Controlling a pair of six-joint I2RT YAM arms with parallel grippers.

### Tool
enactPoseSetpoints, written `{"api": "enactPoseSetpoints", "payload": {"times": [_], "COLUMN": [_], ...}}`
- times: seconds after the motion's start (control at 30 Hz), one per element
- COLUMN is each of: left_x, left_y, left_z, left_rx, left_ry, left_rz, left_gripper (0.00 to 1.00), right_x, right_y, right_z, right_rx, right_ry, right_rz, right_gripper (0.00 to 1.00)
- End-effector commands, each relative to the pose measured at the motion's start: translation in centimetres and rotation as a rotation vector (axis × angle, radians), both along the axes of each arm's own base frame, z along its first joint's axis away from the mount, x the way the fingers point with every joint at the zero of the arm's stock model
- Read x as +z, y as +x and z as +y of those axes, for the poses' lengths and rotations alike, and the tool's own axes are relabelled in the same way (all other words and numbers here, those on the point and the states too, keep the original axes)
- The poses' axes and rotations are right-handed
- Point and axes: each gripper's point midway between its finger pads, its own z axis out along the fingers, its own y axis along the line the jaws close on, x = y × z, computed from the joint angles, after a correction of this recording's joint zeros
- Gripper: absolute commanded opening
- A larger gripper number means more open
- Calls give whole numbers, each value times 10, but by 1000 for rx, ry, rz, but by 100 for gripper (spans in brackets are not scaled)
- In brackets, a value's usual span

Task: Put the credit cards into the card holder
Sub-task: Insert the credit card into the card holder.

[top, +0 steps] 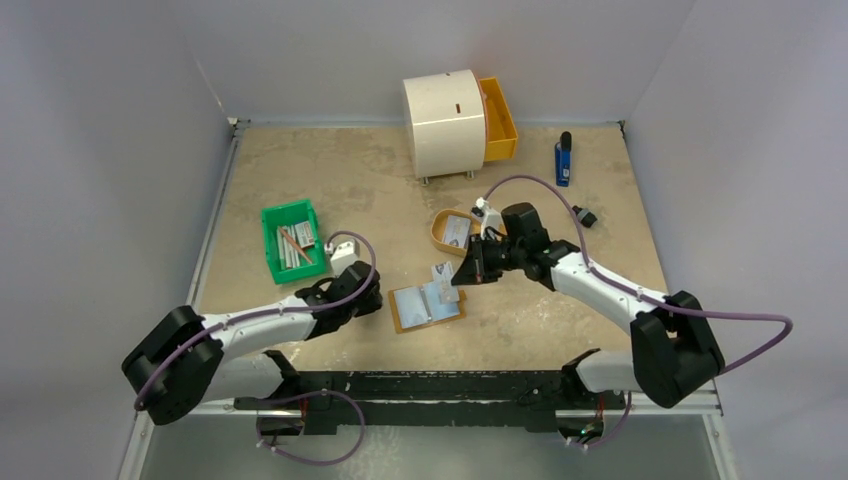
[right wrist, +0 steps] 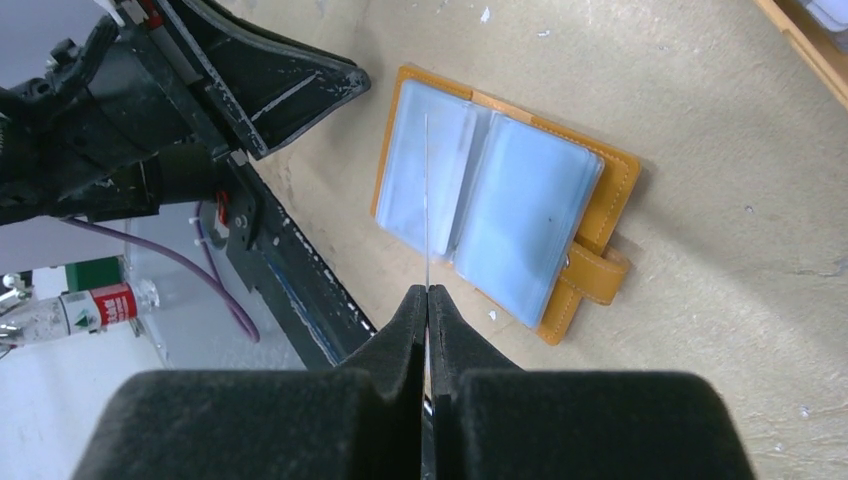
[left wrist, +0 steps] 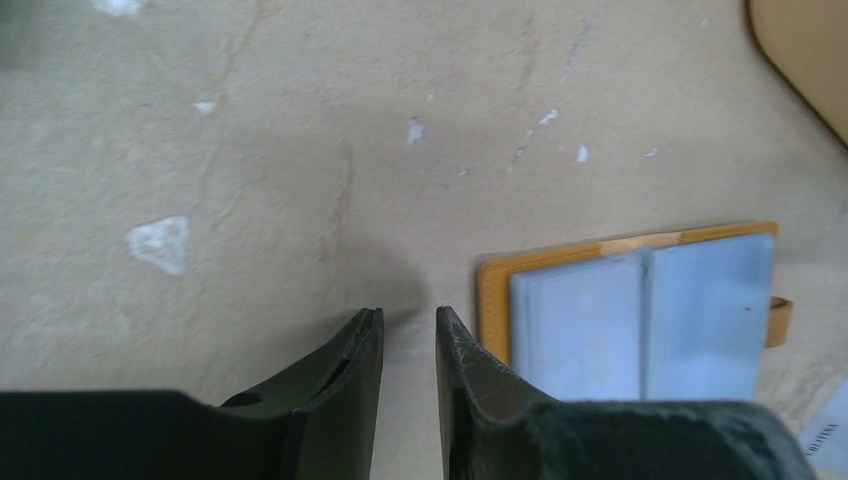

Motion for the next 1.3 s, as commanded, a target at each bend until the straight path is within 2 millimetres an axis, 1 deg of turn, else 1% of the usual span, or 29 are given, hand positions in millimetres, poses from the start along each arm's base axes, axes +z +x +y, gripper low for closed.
{"api": "enactPoseSetpoints", "payload": {"times": [0.0, 0.07, 0.13, 0.23, 0.47, 0.53, 0.63, 0.7, 0.8, 0.97, 1.13, 1.27], "left_x": [-5, -7, -8, -4, -5, -6, -3, -5, -3, 1, -9, -13], "left_y": [0, 2, 4, 13, 21, 23, 25, 21, 17, 14, 8, 6], "left_z": [-28, -34, -36, -44, -52, -51, -42, -32, -24, -21, -19, -20], "left_rx": [-103, -125, -132, -138, -152, -145, -103, -85, -76, -82, -94, -98], "left_ry": [-79, -77, -67, -85, -75, -61, -43, -25, -11, -15, -5, -14], "left_rz": [32, 38, 42, 13, 10, 14, 3, 16, 13, 9, 34, 40], "left_gripper": [24, 22, 21, 20, 19, 18, 19, 20, 23, 25, 24, 24], "right_x": [1, -6, -8, -13, -22, -26, -30, -34, -41, -44, -43, -47], "right_y": [0, -2, -4, -7, -14, -15, -17, -17, -19, -18, -15, -16], "right_z": [-2, -4, -2, 0, 7, 7, 8, 9, 9, 13, 15, 16], "right_rx": [-3, -17, -22, -35, -38, -38, -37, -39, -40, -38, -40, -41], "right_ry": [0, -8, 7, 26, 78, 75, 78, 73, 60, 79, 86, 79], "right_rz": [-42, -23, -7, 33, 111, 124, 156, 178, 208, 237, 241, 264], "right_gripper": [0, 0, 0, 0, 0, 0, 0, 0, 0, 0, 0, 0]}}
